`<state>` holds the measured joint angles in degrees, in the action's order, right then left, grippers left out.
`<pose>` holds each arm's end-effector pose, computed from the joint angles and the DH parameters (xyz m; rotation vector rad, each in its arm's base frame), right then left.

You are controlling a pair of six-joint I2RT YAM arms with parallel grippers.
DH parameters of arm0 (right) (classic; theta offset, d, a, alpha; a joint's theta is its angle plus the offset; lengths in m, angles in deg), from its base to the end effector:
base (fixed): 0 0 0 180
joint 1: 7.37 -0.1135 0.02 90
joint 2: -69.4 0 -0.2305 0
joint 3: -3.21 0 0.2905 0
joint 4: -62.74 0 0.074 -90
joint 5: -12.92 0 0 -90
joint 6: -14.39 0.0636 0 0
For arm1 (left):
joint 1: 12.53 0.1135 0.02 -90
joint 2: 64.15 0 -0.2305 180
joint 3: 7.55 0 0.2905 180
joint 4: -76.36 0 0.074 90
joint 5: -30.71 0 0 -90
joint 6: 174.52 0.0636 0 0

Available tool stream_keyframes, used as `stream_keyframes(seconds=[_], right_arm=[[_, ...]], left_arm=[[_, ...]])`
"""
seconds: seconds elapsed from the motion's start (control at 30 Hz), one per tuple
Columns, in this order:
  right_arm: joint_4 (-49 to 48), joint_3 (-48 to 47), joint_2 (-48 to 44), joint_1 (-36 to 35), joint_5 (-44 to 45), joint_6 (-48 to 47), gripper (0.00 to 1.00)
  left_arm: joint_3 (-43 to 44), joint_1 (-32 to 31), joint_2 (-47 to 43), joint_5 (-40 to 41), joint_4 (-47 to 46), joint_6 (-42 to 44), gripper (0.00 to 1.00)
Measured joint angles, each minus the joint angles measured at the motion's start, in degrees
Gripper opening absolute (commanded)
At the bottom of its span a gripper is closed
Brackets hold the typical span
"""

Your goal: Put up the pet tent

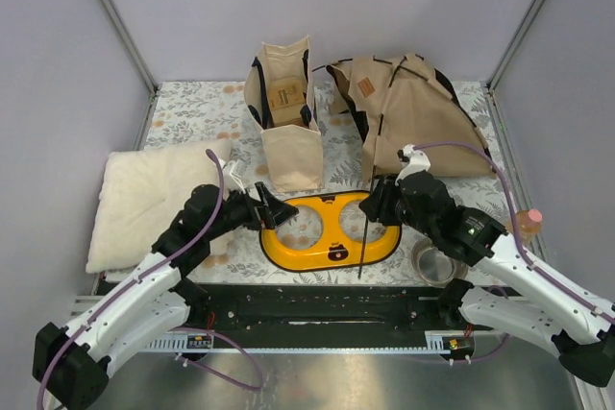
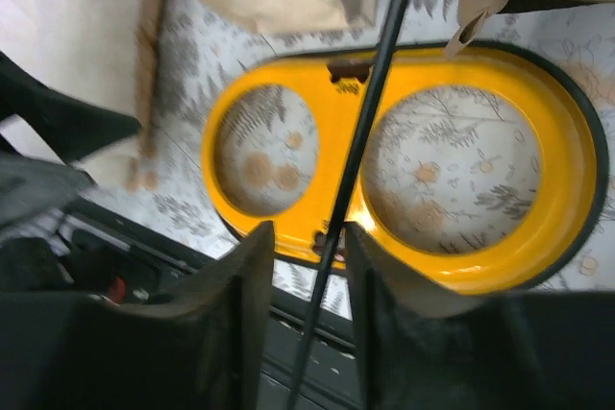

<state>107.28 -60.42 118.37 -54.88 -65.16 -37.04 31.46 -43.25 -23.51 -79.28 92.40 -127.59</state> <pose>0.1906 0.1886 0.2930 -0.0381 2.1558 0.6859 0.2149 -0.1530 0.2148 0.0416 2.0460 -1.1767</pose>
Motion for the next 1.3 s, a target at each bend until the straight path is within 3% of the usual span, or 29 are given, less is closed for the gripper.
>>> stream_keyframes(seconds=[0.07,0.17,0.33,0.5,0.73,1.07,1.3], right_arm=[[0.0,3.0,-0.4,0.0,-1.6,0.0,0.61],[-0.2,7.3,-0.8,0.0,-3.5,0.5,0.66],[-2.2,15.9,-0.5,0.1,-8.1,1.4,0.66],[-2.7,20.0,-0.2,0.1,-8.5,1.8,0.58],[0.8,18.9,-4.8,0.1,-7.8,0.9,0.7],[14.6,3.8,-14.0,0.1,8.1,0.7,0.75],[25.9,4.9,-12.9,0.1,18.5,7.8,0.77]], left_arm=[[0.0,-2.1,1.4,3.8,-1.3,0.2,0.99],[0.4,-2.9,2.0,7.9,-2.8,0.6,0.99],[1.3,-3.1,3.2,12.9,-5.9,1.3,0.99],[1.4,-3.3,5.7,14.9,-8.5,1.9,0.99],[1.6,-4.2,7.1,17.8,-8.9,3.6,0.99],[2.0,-5.2,7.9,21.9,-11.0,5.0,0.99],[2.1,-6.4,9.1,22.9,-11.4,5.6,0.99]])
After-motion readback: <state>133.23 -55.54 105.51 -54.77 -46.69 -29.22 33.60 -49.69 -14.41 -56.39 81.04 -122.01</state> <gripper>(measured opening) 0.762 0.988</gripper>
